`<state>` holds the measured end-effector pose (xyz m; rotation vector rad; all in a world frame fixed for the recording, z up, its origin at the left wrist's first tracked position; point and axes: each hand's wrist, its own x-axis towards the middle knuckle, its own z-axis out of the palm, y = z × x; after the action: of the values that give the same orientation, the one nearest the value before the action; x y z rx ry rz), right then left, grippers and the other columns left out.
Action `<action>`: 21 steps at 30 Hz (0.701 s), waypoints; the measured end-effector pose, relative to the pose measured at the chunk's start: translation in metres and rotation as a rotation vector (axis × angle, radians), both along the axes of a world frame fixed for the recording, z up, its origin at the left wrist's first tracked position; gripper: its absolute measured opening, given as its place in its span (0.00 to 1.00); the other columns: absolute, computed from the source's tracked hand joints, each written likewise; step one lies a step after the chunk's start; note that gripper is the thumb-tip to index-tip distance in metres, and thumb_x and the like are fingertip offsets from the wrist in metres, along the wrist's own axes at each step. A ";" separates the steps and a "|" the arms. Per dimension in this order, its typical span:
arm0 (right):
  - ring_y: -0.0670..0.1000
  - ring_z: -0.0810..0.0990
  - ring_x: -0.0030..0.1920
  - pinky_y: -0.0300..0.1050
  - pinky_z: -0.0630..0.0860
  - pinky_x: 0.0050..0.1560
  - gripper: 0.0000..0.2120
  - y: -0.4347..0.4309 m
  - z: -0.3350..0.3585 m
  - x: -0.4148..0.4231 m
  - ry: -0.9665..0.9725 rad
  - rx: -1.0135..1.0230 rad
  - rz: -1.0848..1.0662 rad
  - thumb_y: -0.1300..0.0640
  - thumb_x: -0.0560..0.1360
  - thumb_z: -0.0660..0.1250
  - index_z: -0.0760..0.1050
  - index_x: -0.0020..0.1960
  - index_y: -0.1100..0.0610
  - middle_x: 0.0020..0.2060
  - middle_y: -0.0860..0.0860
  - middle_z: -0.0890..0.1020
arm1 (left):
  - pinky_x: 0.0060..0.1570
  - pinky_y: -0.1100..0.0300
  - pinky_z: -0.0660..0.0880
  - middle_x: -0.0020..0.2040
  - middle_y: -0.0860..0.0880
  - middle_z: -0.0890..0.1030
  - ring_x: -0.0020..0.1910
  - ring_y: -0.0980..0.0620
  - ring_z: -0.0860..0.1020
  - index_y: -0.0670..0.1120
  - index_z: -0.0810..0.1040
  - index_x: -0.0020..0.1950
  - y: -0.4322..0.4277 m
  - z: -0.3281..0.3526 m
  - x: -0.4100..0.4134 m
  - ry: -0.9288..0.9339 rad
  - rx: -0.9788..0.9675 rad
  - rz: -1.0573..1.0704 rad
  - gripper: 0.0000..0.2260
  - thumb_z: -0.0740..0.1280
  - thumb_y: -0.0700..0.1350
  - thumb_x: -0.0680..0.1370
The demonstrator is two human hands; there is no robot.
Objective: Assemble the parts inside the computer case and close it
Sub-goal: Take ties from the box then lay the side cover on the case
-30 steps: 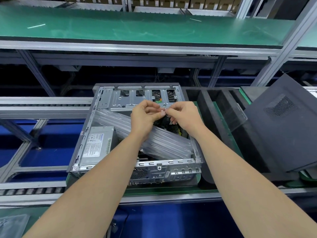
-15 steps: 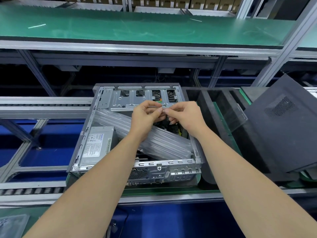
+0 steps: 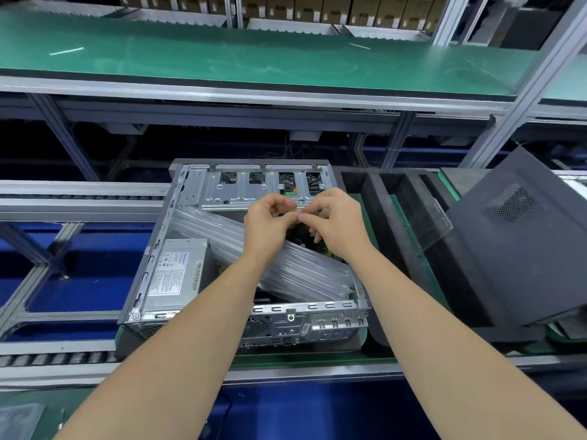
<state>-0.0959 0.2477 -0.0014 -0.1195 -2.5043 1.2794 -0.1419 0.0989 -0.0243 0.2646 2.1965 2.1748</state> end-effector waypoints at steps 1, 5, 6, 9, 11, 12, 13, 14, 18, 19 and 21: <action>0.52 0.82 0.30 0.45 0.82 0.34 0.05 -0.001 -0.001 0.000 0.006 0.081 -0.003 0.57 0.76 0.78 0.83 0.43 0.53 0.50 0.51 0.78 | 0.50 0.54 0.82 0.42 0.49 0.83 0.46 0.49 0.83 0.46 0.82 0.46 0.001 0.000 0.001 0.027 -0.040 0.030 0.07 0.76 0.36 0.73; 0.48 0.77 0.37 0.42 0.75 0.46 0.04 -0.008 -0.003 0.001 -0.001 0.292 0.039 0.58 0.79 0.73 0.83 0.48 0.58 0.51 0.51 0.77 | 0.46 0.61 0.78 0.39 0.54 0.81 0.40 0.57 0.79 0.48 0.80 0.45 -0.003 -0.001 0.001 0.096 -0.148 0.084 0.07 0.75 0.38 0.75; 0.48 0.77 0.39 0.42 0.74 0.48 0.04 -0.009 -0.003 0.001 -0.004 0.315 0.051 0.58 0.79 0.73 0.83 0.49 0.59 0.52 0.52 0.77 | 0.46 0.60 0.77 0.39 0.54 0.81 0.40 0.57 0.78 0.49 0.78 0.45 -0.004 -0.002 0.001 0.110 -0.182 0.103 0.07 0.73 0.38 0.76; 0.50 0.78 0.42 0.47 0.77 0.50 0.05 -0.010 -0.004 0.001 -0.025 0.361 0.056 0.58 0.79 0.72 0.82 0.50 0.60 0.52 0.51 0.76 | 0.42 0.60 0.75 0.39 0.53 0.78 0.37 0.57 0.75 0.48 0.75 0.43 -0.006 -0.002 0.003 0.120 -0.235 0.182 0.09 0.69 0.35 0.77; 0.52 0.78 0.44 0.51 0.78 0.51 0.05 -0.010 -0.006 0.001 -0.024 0.380 0.046 0.58 0.79 0.72 0.82 0.50 0.61 0.51 0.51 0.76 | 0.41 0.55 0.76 0.40 0.52 0.79 0.38 0.55 0.75 0.47 0.74 0.43 -0.006 -0.001 0.003 0.122 -0.252 0.233 0.10 0.66 0.33 0.78; 0.52 0.77 0.45 0.52 0.79 0.51 0.05 -0.010 -0.007 0.000 -0.024 0.385 0.043 0.58 0.79 0.72 0.82 0.50 0.61 0.51 0.51 0.76 | 0.42 0.53 0.76 0.40 0.52 0.79 0.39 0.53 0.76 0.48 0.74 0.44 -0.007 -0.001 0.003 0.127 -0.268 0.256 0.11 0.66 0.32 0.78; 0.52 0.78 0.45 0.54 0.79 0.51 0.05 -0.010 -0.008 0.000 -0.026 0.389 0.040 0.58 0.79 0.72 0.82 0.50 0.61 0.51 0.51 0.76 | 0.41 0.52 0.76 0.40 0.52 0.80 0.40 0.52 0.77 0.48 0.73 0.44 -0.008 -0.002 0.003 0.133 -0.289 0.268 0.11 0.66 0.33 0.78; 0.52 0.78 0.45 0.54 0.79 0.51 0.05 -0.010 -0.008 0.000 -0.030 0.393 0.034 0.58 0.79 0.72 0.82 0.50 0.60 0.51 0.51 0.76 | 0.40 0.53 0.76 0.40 0.52 0.80 0.40 0.51 0.78 0.49 0.73 0.44 -0.010 -0.002 0.003 0.140 -0.308 0.266 0.10 0.67 0.35 0.78; 0.51 0.78 0.45 0.54 0.80 0.52 0.05 -0.009 -0.009 -0.001 -0.034 0.412 0.032 0.56 0.80 0.71 0.81 0.50 0.57 0.51 0.49 0.76 | 0.39 0.71 0.70 0.40 0.55 0.79 0.39 0.60 0.77 0.49 0.74 0.46 -0.018 -0.003 0.002 0.191 -0.336 0.248 0.07 0.70 0.39 0.78; 0.51 0.78 0.46 0.54 0.79 0.52 0.05 -0.009 -0.008 -0.001 -0.035 0.420 0.042 0.55 0.80 0.71 0.81 0.51 0.57 0.51 0.49 0.77 | 0.39 0.70 0.70 0.41 0.56 0.79 0.40 0.60 0.77 0.49 0.74 0.47 -0.018 -0.003 0.003 0.206 -0.357 0.251 0.06 0.69 0.39 0.79; 0.52 0.77 0.47 0.54 0.79 0.53 0.05 -0.008 -0.008 -0.001 -0.036 0.440 0.054 0.54 0.81 0.70 0.80 0.52 0.56 0.51 0.49 0.77 | 0.41 0.64 0.72 0.41 0.56 0.79 0.41 0.58 0.78 0.49 0.74 0.49 -0.016 -0.003 0.006 0.223 -0.416 0.248 0.06 0.68 0.38 0.79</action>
<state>-0.0970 0.2392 -0.0099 0.0300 -2.7678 0.7212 -0.1363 0.0824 -0.0270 0.2348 2.8753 1.7931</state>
